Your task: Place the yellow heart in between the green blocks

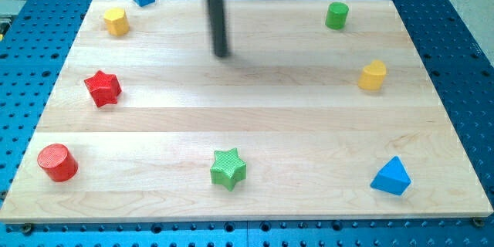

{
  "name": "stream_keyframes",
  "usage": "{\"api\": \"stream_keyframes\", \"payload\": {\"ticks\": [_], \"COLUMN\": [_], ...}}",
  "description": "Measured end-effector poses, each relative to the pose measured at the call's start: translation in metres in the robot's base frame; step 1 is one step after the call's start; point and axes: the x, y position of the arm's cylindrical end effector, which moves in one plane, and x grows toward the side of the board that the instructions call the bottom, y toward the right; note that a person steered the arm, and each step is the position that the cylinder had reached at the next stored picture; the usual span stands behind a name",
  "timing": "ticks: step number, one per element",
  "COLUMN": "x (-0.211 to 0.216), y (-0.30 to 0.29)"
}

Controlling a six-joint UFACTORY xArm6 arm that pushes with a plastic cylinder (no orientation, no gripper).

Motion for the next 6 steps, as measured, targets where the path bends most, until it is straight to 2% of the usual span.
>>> {"api": "stream_keyframes", "payload": {"ticks": [1, 2, 3, 4, 5, 6], "x": [0.003, 0.013, 0.050, 0.077, 0.045, 0.031], "y": [0.161, 0.286, 0.307, 0.229, 0.179, 0.088]}}
